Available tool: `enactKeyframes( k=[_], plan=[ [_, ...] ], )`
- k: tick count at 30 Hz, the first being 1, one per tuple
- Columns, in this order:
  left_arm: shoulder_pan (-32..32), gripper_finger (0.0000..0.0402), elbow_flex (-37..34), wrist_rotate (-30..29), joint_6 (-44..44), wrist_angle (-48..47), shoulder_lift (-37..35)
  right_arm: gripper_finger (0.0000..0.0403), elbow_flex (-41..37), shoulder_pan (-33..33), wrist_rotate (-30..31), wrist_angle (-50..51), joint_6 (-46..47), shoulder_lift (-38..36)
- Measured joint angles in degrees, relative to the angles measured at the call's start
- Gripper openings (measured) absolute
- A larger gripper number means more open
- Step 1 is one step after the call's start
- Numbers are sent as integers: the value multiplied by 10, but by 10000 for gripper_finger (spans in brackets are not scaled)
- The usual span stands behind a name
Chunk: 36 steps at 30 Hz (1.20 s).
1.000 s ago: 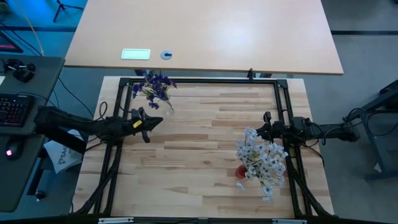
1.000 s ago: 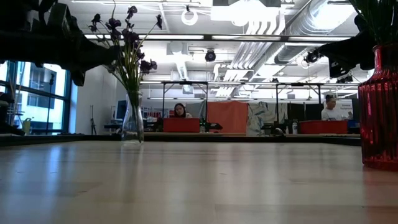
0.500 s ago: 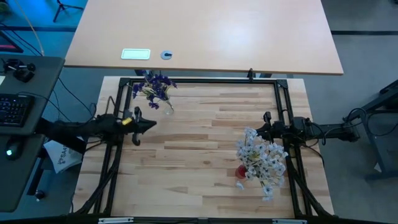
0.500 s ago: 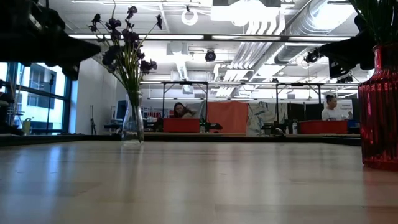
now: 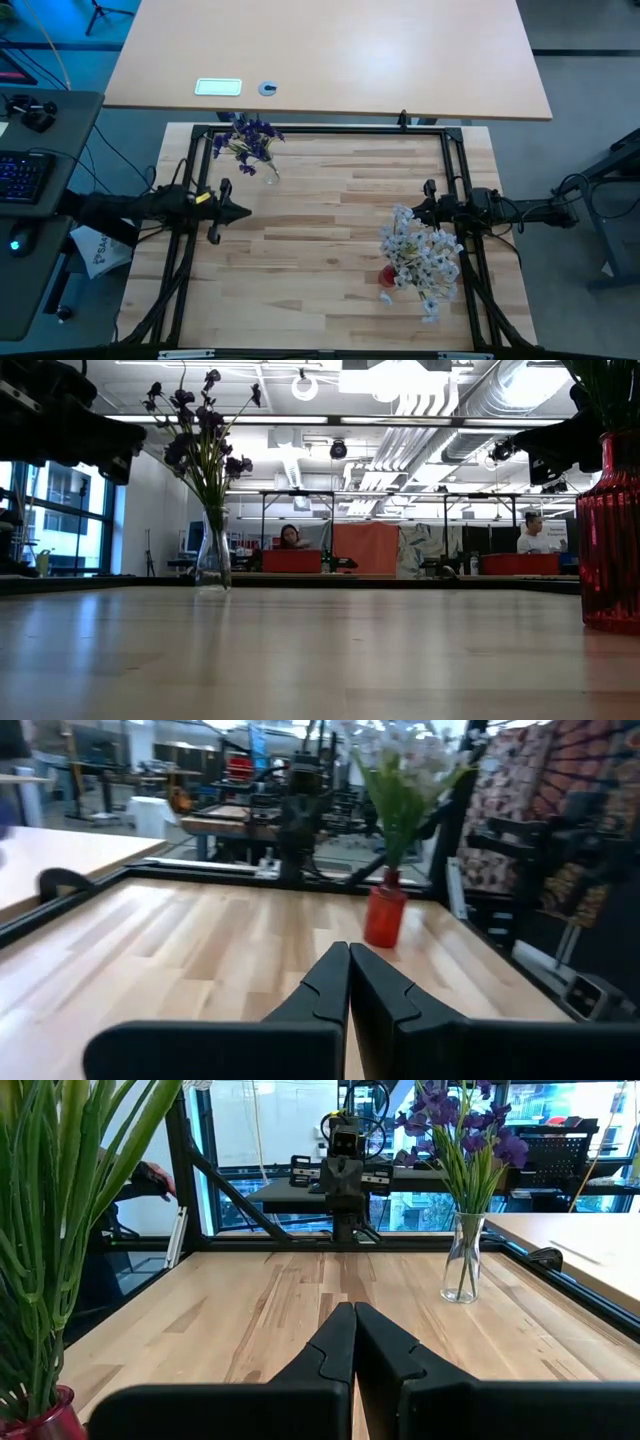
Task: Sort flowers into vase by color
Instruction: Return to Home Position
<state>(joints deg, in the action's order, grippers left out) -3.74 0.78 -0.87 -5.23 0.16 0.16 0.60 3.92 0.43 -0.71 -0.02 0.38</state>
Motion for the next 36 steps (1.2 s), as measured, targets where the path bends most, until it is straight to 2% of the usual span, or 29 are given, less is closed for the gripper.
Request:
enactKeyframes(
  k=[7, 36],
  plan=[
    [-16, 0, 0, 0, -5, 0, 0, 0, 0, 0, 0, 0, 0, 0],
    [-15, 0, 0, 0, -5, 1, 5, 0, 0, 0, 0, 0, 0, 0]
  ],
)
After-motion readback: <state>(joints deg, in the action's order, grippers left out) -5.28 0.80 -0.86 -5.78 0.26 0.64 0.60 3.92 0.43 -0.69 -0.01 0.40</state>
